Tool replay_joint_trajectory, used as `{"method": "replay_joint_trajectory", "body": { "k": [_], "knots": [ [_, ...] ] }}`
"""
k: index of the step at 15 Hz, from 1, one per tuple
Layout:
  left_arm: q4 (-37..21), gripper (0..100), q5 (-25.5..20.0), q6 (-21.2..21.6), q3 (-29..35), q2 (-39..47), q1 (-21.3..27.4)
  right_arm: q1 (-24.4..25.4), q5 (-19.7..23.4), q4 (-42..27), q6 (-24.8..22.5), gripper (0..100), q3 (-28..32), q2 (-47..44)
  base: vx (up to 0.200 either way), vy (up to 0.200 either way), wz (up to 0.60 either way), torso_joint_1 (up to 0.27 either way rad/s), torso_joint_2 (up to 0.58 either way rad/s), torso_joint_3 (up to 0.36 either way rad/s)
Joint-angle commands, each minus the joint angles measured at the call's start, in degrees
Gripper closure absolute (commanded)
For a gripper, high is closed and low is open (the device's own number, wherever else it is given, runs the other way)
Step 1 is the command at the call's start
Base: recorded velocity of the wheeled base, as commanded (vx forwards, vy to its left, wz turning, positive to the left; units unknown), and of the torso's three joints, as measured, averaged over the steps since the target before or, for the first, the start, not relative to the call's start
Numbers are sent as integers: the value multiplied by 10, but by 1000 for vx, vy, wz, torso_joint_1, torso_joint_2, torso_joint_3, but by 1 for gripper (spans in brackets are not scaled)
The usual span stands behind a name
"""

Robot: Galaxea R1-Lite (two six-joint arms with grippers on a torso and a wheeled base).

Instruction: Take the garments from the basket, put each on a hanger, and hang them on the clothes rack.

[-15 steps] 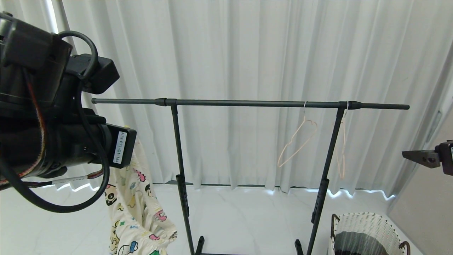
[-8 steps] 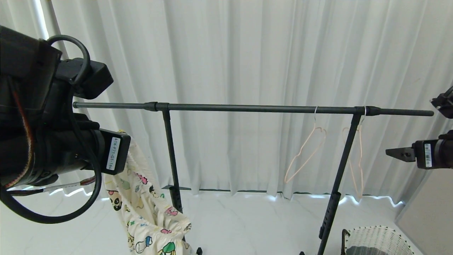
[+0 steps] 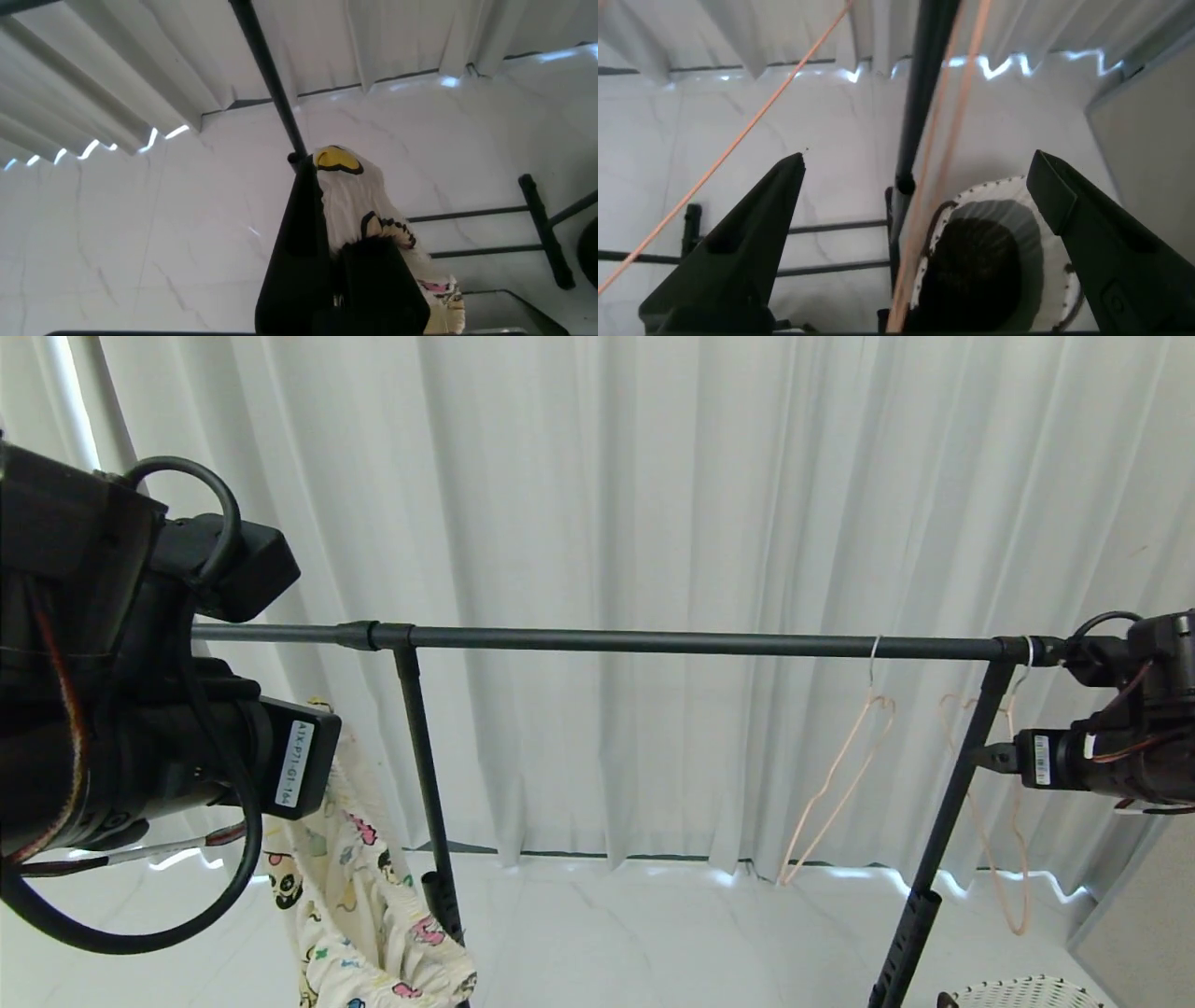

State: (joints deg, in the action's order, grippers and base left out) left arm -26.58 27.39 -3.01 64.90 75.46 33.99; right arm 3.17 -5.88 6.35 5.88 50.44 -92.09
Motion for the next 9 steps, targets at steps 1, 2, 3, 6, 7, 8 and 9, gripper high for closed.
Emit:
{"method": "replay_joint_trajectory", "body": {
  "k": [1,2,3,6,7,8,9],
  "knots": [
    [0,100,0,0,-1,0,0,-4,-1,25,12,0,-7,-63,0,0,0,0,0,0],
    [0,100,2,0,-2,0,11,-6,-2,52,18,0,-9,-95,0,0,0,0,0,0],
    [0,100,3,0,-3,-1,17,-11,-11,64,19,0,-11,-113,0,0,0,0,0,0],
    [0,100,5,0,-4,-1,25,-17,-25,103,41,0,-21,-148,0,0,0,0,0,0],
    [0,100,5,0,-4,-1,25,-17,-25,109,45,0,-22,-154,0,0,0,0,0,0],
    [-1,100,9,0,-4,-2,25,-19,-26,115,52,0,-23,-163,0,0,0,0,0,0],
    [0,100,13,0,-5,-2,25,-19,-26,118,59,0,-24,-166,0,0,0,0,0,0]
  ]
}}
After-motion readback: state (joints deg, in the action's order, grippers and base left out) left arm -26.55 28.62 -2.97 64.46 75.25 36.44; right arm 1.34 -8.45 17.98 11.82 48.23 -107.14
